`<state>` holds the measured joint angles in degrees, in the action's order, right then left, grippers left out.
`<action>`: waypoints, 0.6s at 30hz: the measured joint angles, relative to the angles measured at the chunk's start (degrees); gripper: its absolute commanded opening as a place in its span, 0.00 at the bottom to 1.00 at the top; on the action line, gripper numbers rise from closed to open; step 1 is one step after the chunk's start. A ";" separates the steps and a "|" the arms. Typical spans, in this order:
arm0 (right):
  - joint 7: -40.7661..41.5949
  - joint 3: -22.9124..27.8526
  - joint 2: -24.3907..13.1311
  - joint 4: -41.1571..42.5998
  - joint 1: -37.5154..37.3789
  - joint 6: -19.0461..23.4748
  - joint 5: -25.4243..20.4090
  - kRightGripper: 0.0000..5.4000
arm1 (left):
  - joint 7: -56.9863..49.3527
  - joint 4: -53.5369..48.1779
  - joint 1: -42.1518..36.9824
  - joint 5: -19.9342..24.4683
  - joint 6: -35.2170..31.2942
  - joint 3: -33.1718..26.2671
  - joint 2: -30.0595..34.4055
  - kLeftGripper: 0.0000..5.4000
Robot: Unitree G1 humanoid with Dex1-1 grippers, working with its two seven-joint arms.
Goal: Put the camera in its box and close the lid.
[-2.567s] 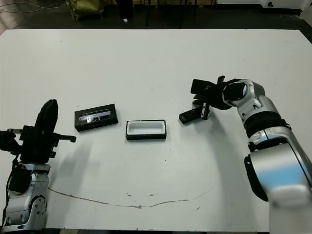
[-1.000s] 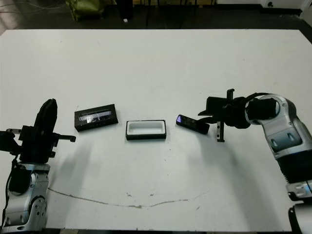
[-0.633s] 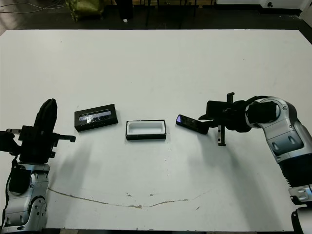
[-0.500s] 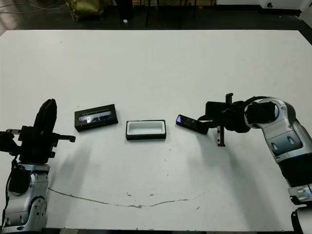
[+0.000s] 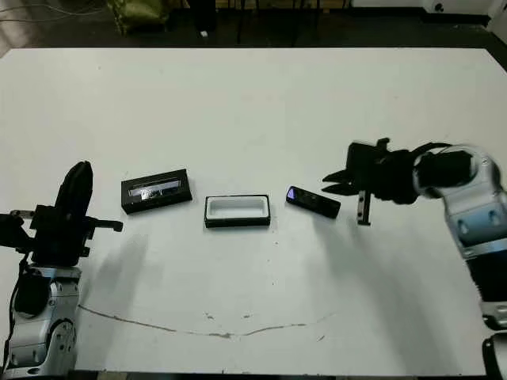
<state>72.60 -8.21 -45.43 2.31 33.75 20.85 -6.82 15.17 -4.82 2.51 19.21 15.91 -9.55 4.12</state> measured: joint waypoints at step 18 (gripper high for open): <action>-9.83 15.65 3.31 -0.86 -7.46 2.71 -17.96 0.11 | -0.57 -0.29 0.16 -0.44 -0.43 0.27 -0.46 0.00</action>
<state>62.77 7.44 -42.12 1.45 26.29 23.57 -24.78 14.60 -5.12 2.67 18.78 15.48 -9.28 3.65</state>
